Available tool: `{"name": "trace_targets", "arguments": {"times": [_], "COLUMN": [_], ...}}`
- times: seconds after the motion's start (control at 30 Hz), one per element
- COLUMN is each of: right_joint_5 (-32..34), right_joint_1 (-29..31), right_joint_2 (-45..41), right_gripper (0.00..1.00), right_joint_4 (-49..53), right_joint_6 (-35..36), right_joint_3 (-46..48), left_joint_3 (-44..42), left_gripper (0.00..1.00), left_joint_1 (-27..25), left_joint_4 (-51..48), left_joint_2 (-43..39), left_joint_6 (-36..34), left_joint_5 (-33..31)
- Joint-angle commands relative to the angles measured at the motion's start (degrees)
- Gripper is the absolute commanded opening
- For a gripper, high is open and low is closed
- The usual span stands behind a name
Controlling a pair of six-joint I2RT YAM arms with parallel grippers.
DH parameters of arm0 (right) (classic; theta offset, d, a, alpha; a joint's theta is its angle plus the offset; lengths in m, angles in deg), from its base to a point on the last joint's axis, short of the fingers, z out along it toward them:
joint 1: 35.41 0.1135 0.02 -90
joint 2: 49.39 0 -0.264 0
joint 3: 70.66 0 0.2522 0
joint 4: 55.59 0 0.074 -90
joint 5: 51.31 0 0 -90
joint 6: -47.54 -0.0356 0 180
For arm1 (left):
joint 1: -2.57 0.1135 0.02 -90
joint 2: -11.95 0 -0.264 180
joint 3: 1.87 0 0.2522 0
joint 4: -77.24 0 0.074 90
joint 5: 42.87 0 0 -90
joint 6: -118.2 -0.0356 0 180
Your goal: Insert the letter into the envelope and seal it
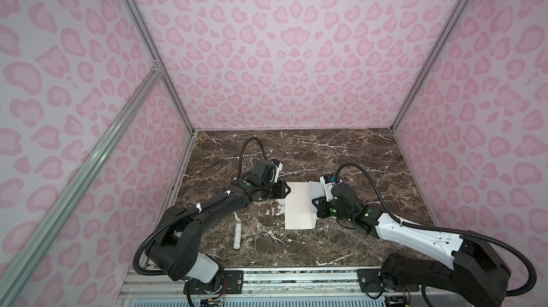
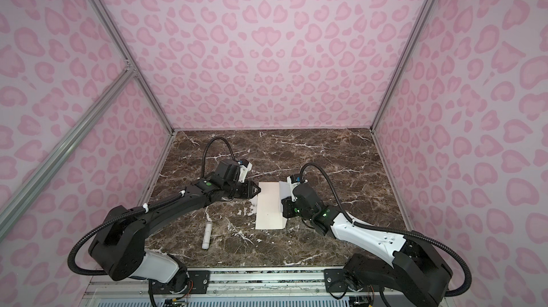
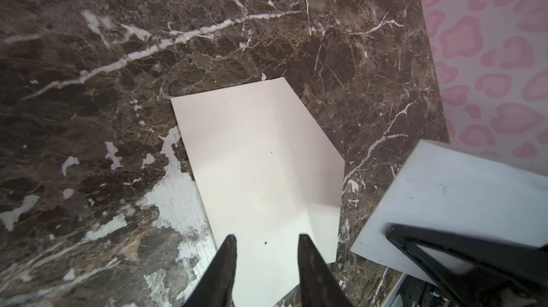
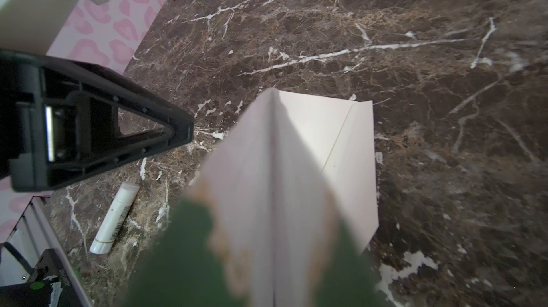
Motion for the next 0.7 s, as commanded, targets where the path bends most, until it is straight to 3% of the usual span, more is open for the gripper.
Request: {"name": "trace_targets", "arguments": {"times": [0.0, 0.3, 0.67], "right_joint_5": [1.85, 0.1, -1.73], "right_joint_1": [-0.65, -2.37, -4.16], "right_joint_2": [2.08, 6.95, 10.72], "right_gripper": [0.0, 0.0, 0.0], "right_joint_4": [0.85, 0.74, -1.73], "right_joint_6": [1.36, 1.74, 1.6], "right_joint_3": [-1.28, -2.76, -1.98], "left_joint_3": [0.94, 2.14, 2.36], "left_gripper": [0.34, 0.28, 0.27], "left_joint_1": [-0.76, -1.62, -1.73], "left_joint_4": [-0.93, 0.8, 2.71], "left_joint_2": [2.07, 7.31, 11.64], "left_joint_6": [-0.41, 0.3, 1.52], "left_joint_5": [-1.15, 0.51, 3.11]}}
